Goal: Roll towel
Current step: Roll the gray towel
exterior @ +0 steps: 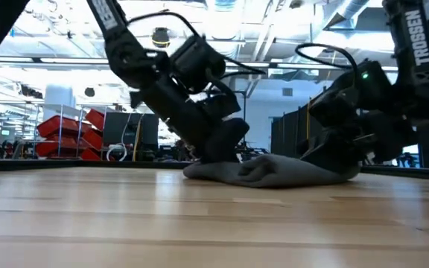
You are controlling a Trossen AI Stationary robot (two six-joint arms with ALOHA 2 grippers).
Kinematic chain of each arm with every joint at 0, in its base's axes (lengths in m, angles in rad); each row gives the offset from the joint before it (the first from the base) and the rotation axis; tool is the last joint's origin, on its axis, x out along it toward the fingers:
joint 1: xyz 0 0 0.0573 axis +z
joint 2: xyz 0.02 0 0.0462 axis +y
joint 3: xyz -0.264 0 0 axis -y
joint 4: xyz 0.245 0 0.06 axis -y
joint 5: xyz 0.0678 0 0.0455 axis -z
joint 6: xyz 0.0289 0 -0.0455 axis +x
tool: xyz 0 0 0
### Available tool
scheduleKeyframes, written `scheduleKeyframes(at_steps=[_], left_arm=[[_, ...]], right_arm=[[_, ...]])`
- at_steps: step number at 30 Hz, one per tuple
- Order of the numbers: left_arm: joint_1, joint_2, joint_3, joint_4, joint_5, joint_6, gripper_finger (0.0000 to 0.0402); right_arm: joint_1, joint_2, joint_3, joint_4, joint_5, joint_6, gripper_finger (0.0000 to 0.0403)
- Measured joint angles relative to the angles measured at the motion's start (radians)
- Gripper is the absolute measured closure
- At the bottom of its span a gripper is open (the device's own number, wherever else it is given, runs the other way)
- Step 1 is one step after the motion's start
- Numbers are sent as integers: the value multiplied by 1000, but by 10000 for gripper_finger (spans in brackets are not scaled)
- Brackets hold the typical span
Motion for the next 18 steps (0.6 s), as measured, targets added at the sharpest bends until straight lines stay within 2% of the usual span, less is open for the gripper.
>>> scheduleKeyframes(at_steps=[6, 9, 13, 15, 18], left_arm=[[-113, -58, -2, -127, -29, -98, 402], [-164, -118, -7, -257, -79, -118, 402], [-219, -211, -13, -383, -136, -70, 402], [-238, -256, -14, -357, -176, 14, 402], [-246, -263, -8, -195, -181, 175, 402]], right_arm=[[-97, 1, 30, -68, -238, -98, 403], [-96, 1, 68, -136, -310, -129, 403], [-63, 0, 132, -252, -341, -173, 403], [-42, -1, 161, -310, -345, -197, 403], [-10, -1, 185, -347, -364, -216, 403]])
